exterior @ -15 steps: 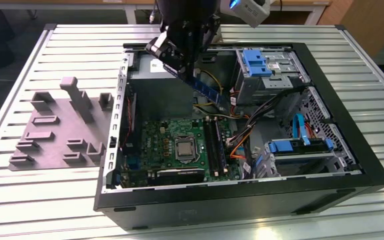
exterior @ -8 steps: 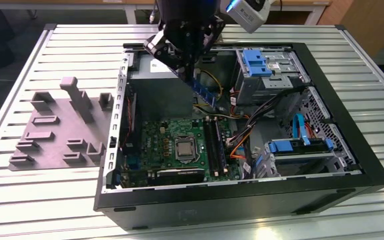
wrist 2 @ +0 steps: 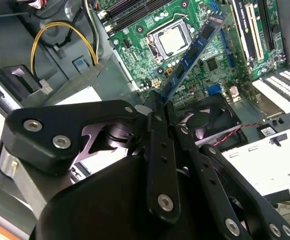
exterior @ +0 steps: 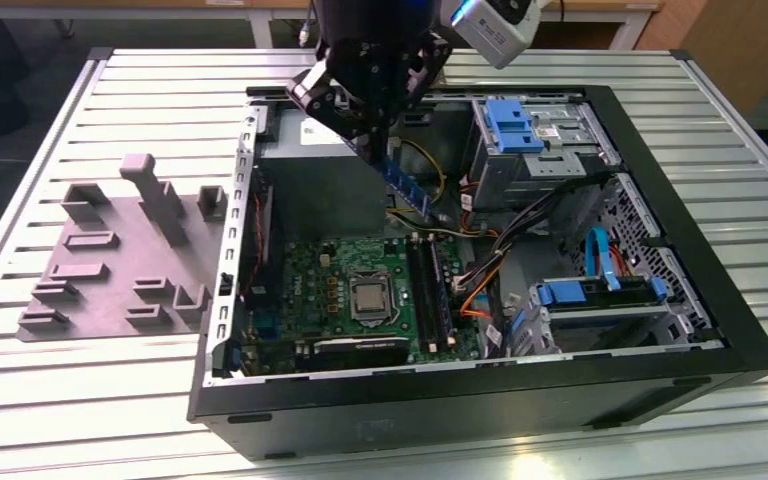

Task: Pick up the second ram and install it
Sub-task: 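Insert the second ram into the second slot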

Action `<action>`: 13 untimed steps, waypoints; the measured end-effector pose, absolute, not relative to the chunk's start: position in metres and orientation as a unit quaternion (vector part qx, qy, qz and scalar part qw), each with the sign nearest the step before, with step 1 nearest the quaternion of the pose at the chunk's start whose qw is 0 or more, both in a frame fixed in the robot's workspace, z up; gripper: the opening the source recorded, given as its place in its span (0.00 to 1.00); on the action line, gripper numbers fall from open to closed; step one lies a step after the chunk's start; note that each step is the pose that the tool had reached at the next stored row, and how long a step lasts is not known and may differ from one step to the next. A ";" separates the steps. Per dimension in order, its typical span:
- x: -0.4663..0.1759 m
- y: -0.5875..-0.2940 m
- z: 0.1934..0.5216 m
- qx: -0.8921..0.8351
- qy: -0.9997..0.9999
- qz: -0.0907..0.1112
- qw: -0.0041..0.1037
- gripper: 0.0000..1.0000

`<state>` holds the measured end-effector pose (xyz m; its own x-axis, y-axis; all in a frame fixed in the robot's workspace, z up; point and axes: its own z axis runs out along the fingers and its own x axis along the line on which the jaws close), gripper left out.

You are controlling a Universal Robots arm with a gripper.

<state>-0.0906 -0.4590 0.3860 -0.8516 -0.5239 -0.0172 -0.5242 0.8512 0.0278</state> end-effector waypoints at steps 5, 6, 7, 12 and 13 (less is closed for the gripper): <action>-0.091 -0.459 0.386 -0.247 0.969 0.014 0.004 0.14; -0.091 -0.459 0.386 -0.239 0.971 0.014 0.005 0.14; -0.091 -0.459 0.385 -0.231 0.973 0.013 0.005 0.14; -0.091 -0.459 0.385 -0.188 0.982 0.012 0.005 0.14; -0.091 -0.459 0.384 -0.179 0.984 0.012 0.005 0.14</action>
